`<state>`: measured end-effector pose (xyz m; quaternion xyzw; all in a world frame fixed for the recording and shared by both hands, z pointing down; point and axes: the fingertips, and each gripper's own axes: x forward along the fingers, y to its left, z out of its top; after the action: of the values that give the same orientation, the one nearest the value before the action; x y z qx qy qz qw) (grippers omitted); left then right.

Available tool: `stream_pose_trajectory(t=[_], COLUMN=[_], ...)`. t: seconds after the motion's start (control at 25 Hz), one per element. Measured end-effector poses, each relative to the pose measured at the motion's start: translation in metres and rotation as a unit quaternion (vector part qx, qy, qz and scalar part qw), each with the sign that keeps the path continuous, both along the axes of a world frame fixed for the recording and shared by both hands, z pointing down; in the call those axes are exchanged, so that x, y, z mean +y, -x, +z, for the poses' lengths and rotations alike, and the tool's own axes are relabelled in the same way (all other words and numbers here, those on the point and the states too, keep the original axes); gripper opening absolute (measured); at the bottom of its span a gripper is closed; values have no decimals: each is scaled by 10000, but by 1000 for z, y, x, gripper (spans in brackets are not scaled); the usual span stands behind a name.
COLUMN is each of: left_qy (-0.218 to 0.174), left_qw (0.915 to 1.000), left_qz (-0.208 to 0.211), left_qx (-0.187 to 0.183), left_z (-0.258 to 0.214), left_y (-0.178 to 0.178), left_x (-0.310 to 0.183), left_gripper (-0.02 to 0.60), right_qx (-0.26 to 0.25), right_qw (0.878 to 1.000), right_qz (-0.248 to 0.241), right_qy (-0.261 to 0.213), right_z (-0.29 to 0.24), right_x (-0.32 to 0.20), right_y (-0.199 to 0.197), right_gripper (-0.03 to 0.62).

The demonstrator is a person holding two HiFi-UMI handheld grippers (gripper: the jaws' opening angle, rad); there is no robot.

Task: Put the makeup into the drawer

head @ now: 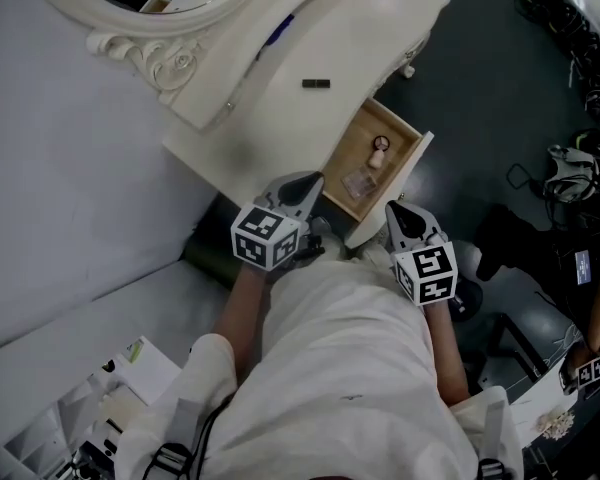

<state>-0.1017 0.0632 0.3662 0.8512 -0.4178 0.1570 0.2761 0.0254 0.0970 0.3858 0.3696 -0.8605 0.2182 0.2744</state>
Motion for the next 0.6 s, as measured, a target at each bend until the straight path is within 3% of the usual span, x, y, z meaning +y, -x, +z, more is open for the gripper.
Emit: stream_pose_trajectory(t=[0.48,0.6], left_qy=[264,312], left_qw=[9992,9990], left_qz=[-238,-207], left_qx=[-157,-226], left_z=[34,45], left_y=[18,18], left_x=[-59,-79], left_gripper=[15,77], right_qx=[240,320], right_qw=[9976,9962], right_qz=[585,722], right_qy=[268,370], right_z=[11,14], right_x=[9,13], right_y=[-19,-22], right_gripper=[12,14])
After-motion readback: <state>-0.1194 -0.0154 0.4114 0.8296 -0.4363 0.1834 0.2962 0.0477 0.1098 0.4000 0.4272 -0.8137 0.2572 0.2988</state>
